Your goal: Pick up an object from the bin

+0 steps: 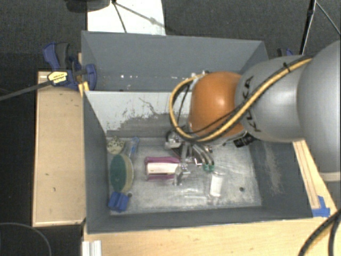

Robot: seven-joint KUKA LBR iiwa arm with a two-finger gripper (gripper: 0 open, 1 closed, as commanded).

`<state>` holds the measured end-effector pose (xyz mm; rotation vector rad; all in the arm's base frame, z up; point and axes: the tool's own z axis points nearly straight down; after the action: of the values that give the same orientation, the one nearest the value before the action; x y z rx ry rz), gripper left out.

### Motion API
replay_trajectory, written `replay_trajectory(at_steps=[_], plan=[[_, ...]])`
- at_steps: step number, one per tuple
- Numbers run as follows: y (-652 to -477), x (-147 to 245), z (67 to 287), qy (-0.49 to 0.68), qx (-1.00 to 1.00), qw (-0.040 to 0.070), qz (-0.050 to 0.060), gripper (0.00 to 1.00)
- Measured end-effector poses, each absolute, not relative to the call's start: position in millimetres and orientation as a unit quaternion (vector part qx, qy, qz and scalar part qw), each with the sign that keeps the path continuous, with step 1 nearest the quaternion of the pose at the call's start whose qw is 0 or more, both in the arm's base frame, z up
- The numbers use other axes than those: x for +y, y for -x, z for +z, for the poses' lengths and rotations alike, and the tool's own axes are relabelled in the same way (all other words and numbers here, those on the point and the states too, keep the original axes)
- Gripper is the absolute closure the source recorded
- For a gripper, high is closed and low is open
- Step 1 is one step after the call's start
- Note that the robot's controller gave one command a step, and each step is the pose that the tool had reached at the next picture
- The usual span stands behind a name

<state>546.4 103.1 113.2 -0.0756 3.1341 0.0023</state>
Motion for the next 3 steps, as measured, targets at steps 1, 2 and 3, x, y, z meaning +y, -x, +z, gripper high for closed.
replay_trajectory(at_steps=[1, 2, 3], plan=[[-535.5, 110.4, 73.1, -0.046, 0.999, 0.003, 0.001, 0.00], [-536.7, 110.9, 74.5, -0.047, 0.999, 0.002, 0.001, 0.00], [-539.3, 110.6, 76.5, -0.049, 0.999, 0.007, 0.002, 1.00]])
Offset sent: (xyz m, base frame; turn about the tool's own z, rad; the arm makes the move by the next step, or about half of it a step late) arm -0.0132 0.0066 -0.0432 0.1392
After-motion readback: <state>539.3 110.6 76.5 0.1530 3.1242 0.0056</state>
